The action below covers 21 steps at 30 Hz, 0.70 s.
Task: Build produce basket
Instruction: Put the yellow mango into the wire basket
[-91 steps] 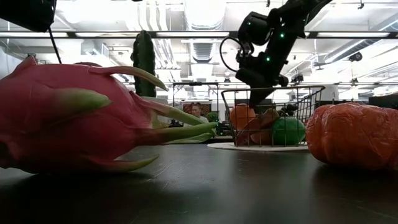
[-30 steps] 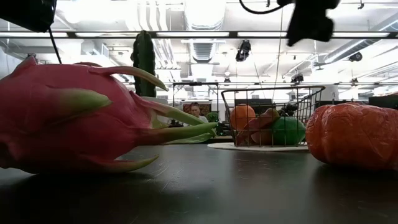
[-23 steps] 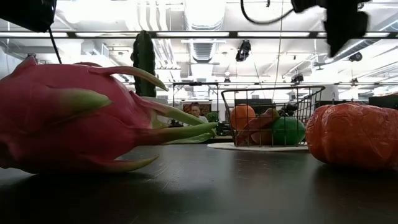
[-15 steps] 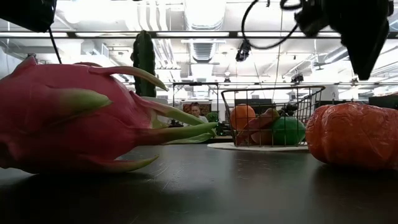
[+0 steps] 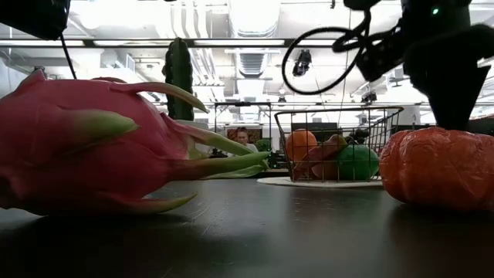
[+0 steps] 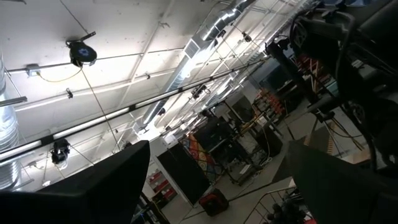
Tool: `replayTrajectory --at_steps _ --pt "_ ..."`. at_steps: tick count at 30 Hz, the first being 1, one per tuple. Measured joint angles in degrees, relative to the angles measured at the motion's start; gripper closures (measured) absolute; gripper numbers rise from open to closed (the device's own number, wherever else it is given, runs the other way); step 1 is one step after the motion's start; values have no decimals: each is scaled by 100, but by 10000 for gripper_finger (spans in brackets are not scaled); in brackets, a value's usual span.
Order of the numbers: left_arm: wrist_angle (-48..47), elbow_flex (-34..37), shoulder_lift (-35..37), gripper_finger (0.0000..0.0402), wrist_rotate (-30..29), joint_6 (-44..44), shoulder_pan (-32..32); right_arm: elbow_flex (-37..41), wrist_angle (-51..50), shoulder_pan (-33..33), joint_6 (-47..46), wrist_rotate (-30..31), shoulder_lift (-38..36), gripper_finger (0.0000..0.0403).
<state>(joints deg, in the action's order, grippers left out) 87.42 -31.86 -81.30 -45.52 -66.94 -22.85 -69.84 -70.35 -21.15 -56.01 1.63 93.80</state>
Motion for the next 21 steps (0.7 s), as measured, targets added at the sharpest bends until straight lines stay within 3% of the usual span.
replayTrajectory --at_steps 10,21 --pt "-4 0 0 45 -2 0 0 46 209 -11 166 0 493 127" --pt "-7 0 0 45 0 22 0 65 355 -24 330 205 313 244"
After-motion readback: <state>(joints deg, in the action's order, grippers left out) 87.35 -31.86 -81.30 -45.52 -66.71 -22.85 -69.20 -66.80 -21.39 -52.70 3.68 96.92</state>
